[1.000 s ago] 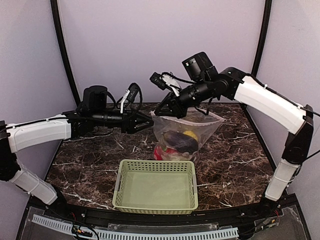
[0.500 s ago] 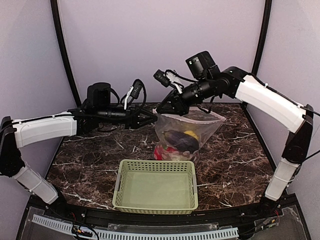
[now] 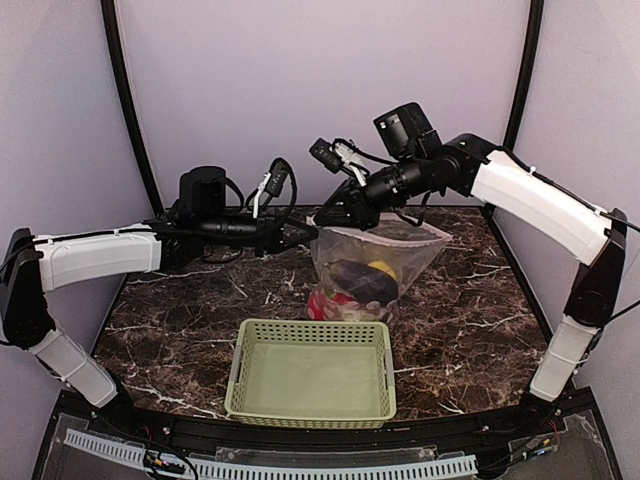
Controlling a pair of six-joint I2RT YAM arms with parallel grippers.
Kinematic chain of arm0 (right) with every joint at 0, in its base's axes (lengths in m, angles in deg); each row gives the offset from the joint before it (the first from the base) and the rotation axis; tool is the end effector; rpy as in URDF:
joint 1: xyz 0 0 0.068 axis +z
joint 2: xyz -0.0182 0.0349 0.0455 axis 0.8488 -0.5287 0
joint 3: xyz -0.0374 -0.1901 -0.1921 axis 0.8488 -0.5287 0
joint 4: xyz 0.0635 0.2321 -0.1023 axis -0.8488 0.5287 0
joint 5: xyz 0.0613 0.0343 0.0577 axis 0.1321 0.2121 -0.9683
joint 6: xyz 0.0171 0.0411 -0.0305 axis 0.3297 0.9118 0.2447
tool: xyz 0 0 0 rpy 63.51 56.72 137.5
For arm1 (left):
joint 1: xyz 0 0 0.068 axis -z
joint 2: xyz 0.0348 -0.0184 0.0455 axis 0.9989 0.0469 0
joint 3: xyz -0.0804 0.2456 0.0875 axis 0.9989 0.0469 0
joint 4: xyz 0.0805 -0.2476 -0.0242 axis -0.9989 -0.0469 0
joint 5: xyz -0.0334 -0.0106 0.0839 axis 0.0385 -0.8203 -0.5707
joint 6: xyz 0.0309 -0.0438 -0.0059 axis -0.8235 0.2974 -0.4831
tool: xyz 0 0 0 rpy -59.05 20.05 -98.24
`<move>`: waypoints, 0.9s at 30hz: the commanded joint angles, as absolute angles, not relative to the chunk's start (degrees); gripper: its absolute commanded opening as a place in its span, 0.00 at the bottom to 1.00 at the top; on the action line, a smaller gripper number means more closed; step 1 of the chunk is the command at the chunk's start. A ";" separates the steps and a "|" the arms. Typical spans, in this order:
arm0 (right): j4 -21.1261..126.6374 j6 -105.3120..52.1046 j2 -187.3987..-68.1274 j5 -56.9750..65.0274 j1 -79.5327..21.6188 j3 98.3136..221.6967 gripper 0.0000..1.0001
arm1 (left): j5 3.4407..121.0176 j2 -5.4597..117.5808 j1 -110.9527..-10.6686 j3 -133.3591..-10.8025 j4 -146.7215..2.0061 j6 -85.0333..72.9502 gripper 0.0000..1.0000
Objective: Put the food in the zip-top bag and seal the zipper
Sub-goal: Hold the zipper food storage bag at the center of the board, then zip the zipper on the zipper food storage bag.
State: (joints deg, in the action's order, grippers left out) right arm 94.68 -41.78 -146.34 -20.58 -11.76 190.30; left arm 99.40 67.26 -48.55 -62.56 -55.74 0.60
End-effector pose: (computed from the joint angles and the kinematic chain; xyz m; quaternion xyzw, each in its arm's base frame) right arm 0.2523 0.2918 0.3986 -0.5051 0.7035 0.3755 0.3301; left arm 0.2581 -0.2397 0.3233 0.3776 0.6240 -0.5474 0.4104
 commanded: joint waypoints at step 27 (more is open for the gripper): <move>93.43 -41.29 -136.95 -15.32 -15.09 180.49 0.00 | 90.74 62.46 -49.68 -58.03 -52.74 1.93 0.01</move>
State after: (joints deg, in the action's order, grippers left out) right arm 89.13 -41.69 -141.03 -17.92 -12.46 181.89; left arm 94.06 65.80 -47.63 -59.70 -52.16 1.12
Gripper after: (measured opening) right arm 0.057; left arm 0.007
